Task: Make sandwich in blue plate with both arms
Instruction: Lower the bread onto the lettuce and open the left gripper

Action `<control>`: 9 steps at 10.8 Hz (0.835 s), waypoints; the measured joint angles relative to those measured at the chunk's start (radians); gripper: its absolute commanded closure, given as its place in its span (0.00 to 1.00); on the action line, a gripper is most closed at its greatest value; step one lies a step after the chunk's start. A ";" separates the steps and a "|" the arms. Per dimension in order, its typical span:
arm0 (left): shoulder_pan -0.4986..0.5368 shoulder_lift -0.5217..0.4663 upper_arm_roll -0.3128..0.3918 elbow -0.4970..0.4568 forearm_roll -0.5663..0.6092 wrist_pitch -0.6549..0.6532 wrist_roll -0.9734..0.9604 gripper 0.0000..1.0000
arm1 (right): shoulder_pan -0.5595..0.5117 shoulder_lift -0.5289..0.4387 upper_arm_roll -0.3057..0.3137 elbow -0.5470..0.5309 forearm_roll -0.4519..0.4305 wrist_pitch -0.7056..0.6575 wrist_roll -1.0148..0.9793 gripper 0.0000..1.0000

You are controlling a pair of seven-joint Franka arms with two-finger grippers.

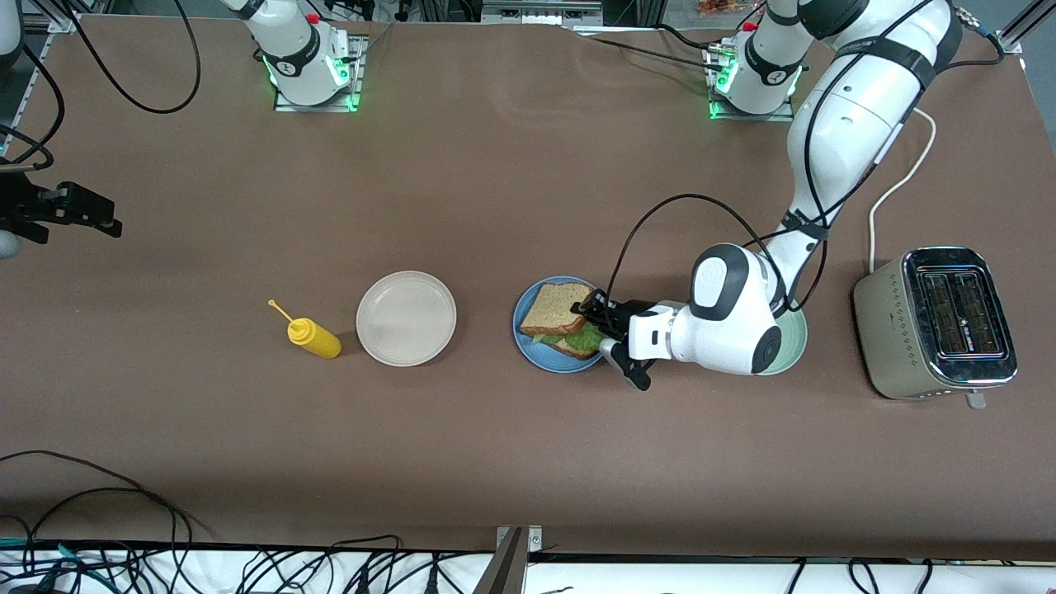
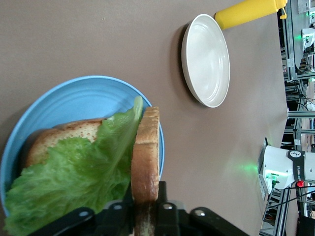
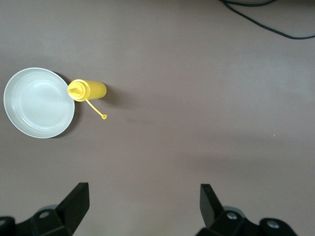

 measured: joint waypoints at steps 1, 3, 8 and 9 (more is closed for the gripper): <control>0.005 0.000 0.000 0.002 0.000 0.000 0.005 0.00 | 0.000 0.000 0.000 0.000 0.000 0.003 0.000 0.00; 0.018 -0.002 0.001 0.008 0.000 0.000 0.007 0.00 | 0.000 0.000 0.000 0.000 0.000 0.006 0.000 0.00; 0.080 -0.077 0.006 0.028 0.133 -0.094 0.009 0.00 | 0.000 0.000 0.000 0.000 0.000 0.008 0.001 0.00; 0.104 -0.114 0.009 0.030 0.185 -0.134 0.009 0.00 | 0.000 0.000 0.000 0.000 0.000 0.008 0.001 0.00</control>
